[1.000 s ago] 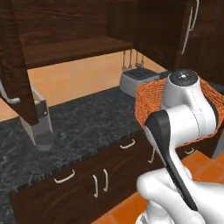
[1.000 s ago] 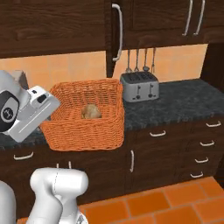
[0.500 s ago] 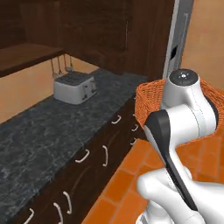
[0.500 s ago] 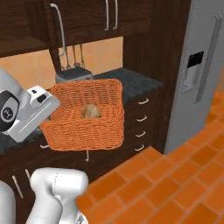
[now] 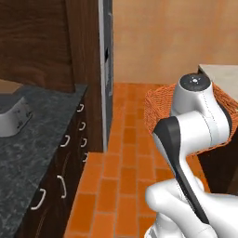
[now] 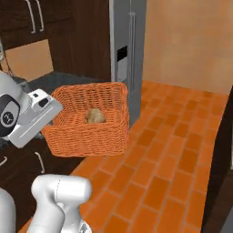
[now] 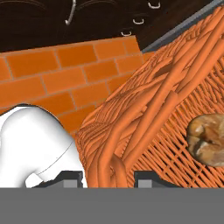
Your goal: Open the cabinet, pick up the bread from the cabinet and place it in the basket. Then move the basket to the dining counter.
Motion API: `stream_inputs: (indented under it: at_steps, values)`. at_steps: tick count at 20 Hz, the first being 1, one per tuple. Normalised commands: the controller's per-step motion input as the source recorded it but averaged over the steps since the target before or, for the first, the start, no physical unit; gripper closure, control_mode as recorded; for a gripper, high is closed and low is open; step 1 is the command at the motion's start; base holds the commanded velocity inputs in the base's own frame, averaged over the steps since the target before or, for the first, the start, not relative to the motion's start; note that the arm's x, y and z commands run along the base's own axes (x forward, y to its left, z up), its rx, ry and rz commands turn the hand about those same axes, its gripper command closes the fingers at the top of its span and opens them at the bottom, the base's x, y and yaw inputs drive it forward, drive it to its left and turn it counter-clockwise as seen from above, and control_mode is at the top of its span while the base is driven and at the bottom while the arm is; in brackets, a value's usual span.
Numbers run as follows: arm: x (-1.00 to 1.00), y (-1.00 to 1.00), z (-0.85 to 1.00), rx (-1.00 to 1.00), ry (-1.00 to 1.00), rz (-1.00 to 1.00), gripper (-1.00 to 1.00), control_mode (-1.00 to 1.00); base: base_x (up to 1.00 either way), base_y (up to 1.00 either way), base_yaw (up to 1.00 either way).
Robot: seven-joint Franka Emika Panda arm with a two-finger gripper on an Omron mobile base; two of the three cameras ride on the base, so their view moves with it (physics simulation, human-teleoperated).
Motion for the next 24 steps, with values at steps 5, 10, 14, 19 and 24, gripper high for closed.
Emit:
stream_inputs:
  at_steps: [5, 10, 14, 19, 24]
  values:
    - [0.00, 0.00, 0.00, 0.00, 0.00, 0.00, 1.00, 1.00, 0.00, -0.26, -0.65]
    - [0.00, 0.00, 0.00, 0.00, 0.00, 0.00, 1.00, 1.00, 0.12, -0.46, -0.54]
    - [0.00, 0.00, 0.00, 0.00, 0.00, 0.00, 1.00, 1.00, 0.66, -0.12, -0.52]
    - [0.00, 0.00, 0.00, 0.00, 0.00, 0.00, 1.00, 1.00, 0.85, 0.05, -0.63]
    - [0.00, 0.00, 0.00, 0.00, 0.00, 0.00, 1.00, 1.00, 0.69, 0.36, -0.62]
